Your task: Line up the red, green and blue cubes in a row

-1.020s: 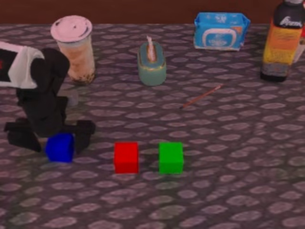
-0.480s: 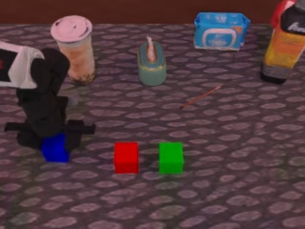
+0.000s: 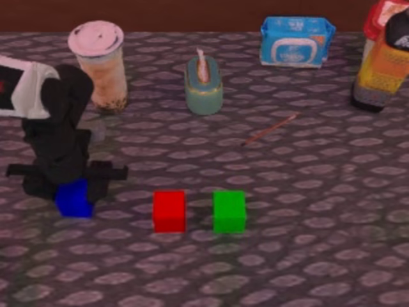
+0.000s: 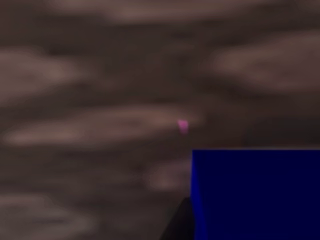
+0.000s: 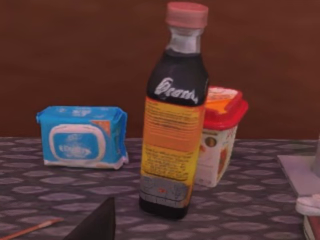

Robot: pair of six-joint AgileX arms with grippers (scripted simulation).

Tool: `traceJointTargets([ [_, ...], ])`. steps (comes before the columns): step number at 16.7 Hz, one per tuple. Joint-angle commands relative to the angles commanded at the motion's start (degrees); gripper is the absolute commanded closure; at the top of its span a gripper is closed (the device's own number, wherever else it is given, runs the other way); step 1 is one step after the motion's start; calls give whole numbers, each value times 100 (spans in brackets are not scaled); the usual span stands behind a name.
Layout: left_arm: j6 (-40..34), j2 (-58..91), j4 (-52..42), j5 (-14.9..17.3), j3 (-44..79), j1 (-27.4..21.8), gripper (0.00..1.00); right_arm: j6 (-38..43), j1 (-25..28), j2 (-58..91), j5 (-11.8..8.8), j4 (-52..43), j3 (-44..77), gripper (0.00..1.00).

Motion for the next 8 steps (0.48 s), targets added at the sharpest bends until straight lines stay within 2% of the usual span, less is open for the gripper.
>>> traceJointTargets([
  [4, 6, -139, -256, -5, 160, 17, 100, 0, 0, 0, 0, 0, 0, 0],
  [8, -12, -543, -1188, -8, 593, 86, 100, 0, 0, 0, 0, 0, 0, 0],
])
